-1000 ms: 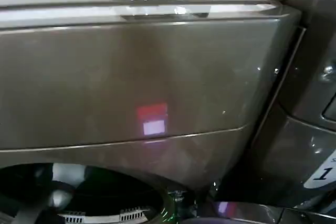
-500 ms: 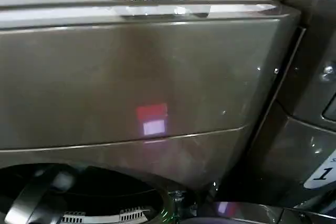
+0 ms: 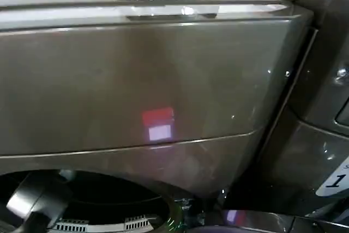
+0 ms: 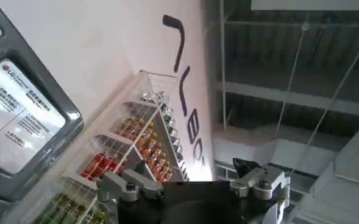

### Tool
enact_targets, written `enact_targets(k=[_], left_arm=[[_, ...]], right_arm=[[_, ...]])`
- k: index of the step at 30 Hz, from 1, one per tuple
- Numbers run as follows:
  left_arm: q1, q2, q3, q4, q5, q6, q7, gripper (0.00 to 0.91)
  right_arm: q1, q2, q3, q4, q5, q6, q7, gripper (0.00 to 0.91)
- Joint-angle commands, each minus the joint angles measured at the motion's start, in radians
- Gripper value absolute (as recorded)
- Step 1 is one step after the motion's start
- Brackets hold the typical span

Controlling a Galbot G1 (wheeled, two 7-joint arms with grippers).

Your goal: Grasp the clothes from the dryer.

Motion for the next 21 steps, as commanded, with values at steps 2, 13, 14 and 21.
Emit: enact_targets(k=[2,13,14,21], left_arm=[[-0.01,0.013,0.062,0.044,0.0,-0.088,0.14,0.907],[0.003,0.007,0.064,0.082,-0.004,-0.074,0.168,0.159],[0.003,0.007,0.063,0.083,-0.006,-0.074,0.168,0.148],[-0.008,0.005,0.062,0.087,-0.023,-0.078,0.171,0.0]], right_arm=[[-0.002,0.001,0.003,0.001,0.001,0.0,0.0,0.907],[0.004,0.0,-0.001,-0.004,-0.001,0.0,0.001,0.907],[0.005,0.0,-0.001,-0.004,-0.001,0.0,0.001,0.907],[0.008,-0.002,-0.004,-0.006,-0.003,0.0,0.002,0.907]])
